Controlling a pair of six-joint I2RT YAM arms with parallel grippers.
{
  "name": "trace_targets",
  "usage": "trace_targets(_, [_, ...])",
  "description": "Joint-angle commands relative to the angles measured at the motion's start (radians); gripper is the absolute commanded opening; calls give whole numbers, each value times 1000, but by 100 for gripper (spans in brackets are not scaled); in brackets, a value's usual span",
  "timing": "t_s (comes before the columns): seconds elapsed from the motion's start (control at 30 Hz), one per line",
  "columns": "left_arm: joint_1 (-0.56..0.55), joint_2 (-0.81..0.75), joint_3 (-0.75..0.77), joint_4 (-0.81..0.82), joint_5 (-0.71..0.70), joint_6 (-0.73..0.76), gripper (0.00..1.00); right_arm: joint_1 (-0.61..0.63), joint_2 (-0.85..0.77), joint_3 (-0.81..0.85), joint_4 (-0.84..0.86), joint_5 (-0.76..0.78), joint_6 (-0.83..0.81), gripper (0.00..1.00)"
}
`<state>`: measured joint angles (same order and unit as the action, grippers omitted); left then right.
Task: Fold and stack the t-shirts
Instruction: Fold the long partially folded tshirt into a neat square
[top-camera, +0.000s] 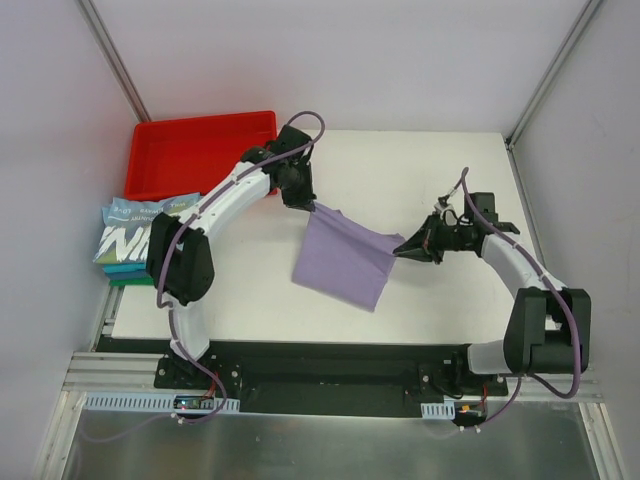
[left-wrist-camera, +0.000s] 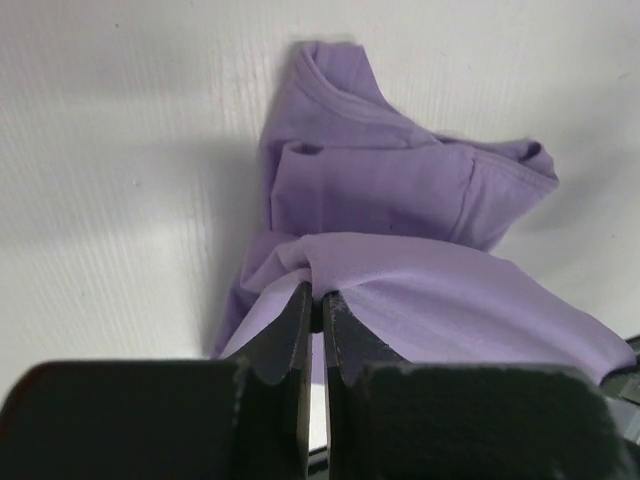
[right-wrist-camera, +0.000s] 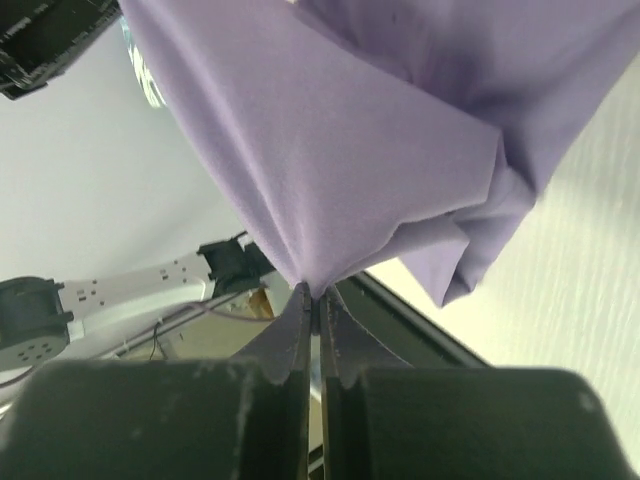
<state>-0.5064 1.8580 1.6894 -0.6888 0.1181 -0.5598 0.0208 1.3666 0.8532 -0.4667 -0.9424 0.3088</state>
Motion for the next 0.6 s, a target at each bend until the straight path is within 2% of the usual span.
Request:
trace_targets(0.0, [37, 88, 111, 11, -107, 35, 0, -16, 61, 12, 177, 80, 61, 0])
trace_targets(0.33, [37, 260, 242, 12, -52, 98, 1, -18, 155, 24, 227, 183, 84, 0])
trace_targets(0.57, [37, 339, 306, 14, -52, 109, 7, -44, 180, 30, 230, 303, 90, 1])
